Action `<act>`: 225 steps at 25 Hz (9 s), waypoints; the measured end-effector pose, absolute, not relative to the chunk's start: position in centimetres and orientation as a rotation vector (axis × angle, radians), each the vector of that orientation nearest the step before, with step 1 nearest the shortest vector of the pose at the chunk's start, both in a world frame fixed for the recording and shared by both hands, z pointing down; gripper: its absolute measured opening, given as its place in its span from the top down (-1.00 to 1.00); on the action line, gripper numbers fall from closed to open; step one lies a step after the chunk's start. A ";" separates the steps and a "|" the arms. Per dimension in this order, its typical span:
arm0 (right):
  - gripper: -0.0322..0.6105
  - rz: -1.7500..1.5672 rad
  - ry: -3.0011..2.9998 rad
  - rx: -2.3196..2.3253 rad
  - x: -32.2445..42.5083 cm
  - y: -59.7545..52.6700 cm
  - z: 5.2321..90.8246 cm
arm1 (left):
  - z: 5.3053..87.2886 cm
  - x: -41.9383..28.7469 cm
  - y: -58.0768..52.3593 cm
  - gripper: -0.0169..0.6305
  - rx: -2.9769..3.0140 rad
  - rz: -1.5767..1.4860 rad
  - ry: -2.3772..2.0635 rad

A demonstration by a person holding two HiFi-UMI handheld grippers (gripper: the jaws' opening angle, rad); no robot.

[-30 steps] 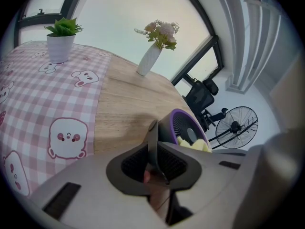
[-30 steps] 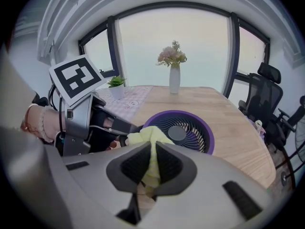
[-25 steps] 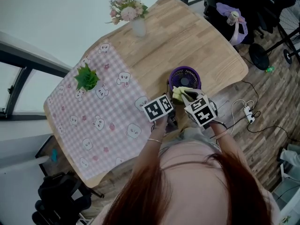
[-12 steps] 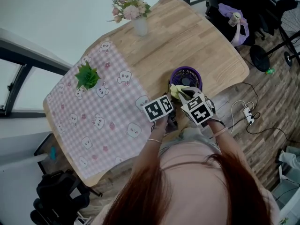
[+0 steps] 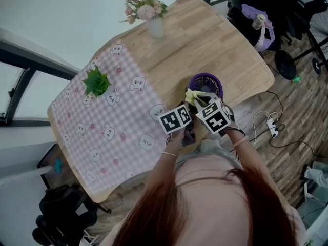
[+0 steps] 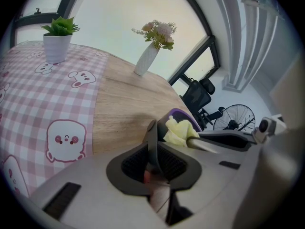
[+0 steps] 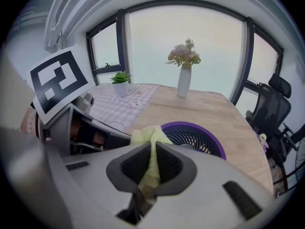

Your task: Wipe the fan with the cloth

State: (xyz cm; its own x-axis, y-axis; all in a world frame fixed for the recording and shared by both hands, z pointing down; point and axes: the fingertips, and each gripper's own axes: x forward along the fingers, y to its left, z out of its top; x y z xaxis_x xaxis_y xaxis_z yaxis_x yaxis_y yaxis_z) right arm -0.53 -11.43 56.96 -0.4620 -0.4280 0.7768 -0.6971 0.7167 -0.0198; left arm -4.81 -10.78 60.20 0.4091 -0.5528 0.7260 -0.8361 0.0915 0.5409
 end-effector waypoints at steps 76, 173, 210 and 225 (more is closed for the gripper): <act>0.82 0.405 -2.071 0.723 0.6 -13.8 56.4 | 60.3 -4.7 -10.9 0.77 1.606 0.351 -1.256; 0.82 0.510 -1.849 0.895 8.5 -16.5 58.8 | 60.4 -4.1 -11.0 0.76 1.548 0.335 -1.382; 0.82 0.525 -1.768 0.750 8.9 -12.3 58.8 | 60.4 -3.9 -10.9 0.75 1.549 0.341 -1.391; 0.82 0.623 -1.806 0.688 8.3 -11.6 58.3 | 60.4 -3.9 -10.9 0.75 1.554 0.353 -1.405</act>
State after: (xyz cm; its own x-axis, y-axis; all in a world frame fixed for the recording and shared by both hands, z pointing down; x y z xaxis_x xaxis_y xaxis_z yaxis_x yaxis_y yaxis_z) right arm 8.27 -11.61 58.30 -0.2778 -0.1601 0.9472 -0.7099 0.6985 -0.0901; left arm -3.89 -10.86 60.41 0.2907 -0.5966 0.7481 -0.8795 0.1413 0.4544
